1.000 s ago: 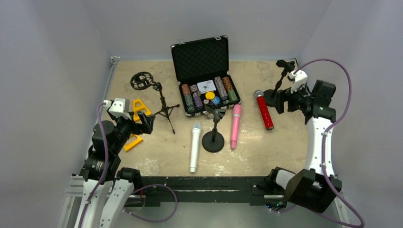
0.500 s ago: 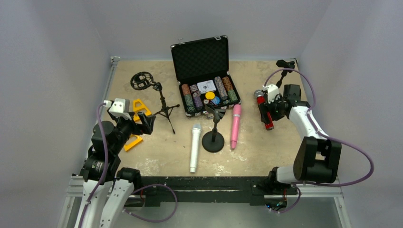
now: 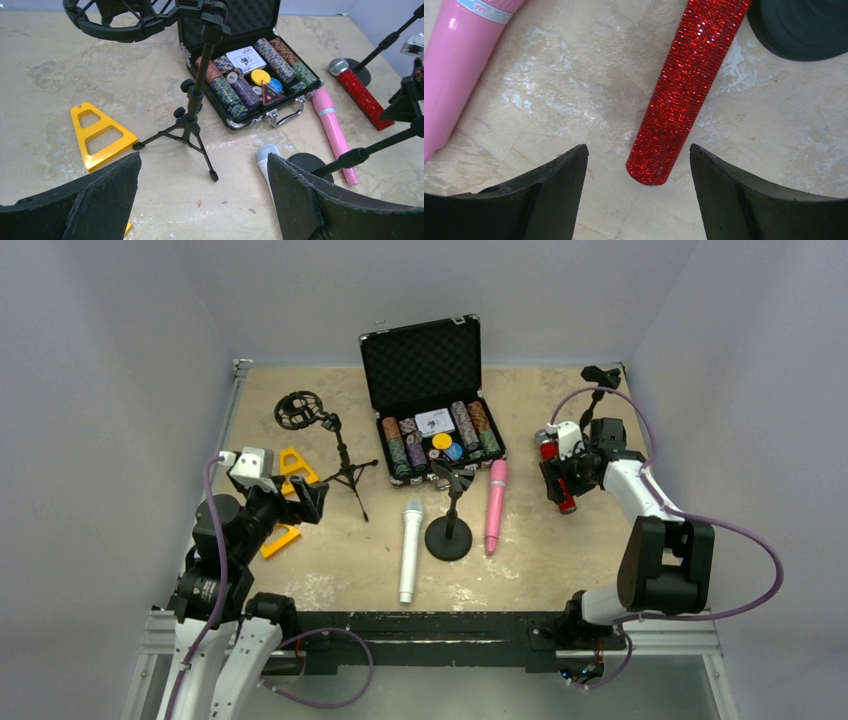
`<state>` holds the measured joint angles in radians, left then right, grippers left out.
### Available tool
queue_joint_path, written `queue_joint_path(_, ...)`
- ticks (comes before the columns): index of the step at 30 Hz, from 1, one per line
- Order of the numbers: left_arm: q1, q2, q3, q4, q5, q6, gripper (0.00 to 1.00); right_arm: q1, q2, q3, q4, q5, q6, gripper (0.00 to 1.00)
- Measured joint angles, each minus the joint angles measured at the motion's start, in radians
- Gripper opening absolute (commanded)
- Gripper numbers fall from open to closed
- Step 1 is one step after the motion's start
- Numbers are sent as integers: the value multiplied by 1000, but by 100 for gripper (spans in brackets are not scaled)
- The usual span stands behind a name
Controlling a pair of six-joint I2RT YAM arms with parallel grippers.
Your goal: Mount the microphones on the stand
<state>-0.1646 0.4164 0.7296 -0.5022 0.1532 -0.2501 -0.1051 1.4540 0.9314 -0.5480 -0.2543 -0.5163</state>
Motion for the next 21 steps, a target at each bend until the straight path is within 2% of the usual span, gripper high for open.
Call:
queue_joint_path(7,1,11,0,24,148,-27,100,0,-32,24,-58,-109,-1,77)
queue_joint_path(13,1,90,0,91,379,-79,100,0,-134,34,-94,-238,-5,77)
queue_joint_path(18,0,193,4,150,554,-163,100,3,-246,34,-165,-455,-91,78)
queue_joint_path(21,-28,266,30,140,608,-198,100,22,-323,17,-192,-583,-159,79)
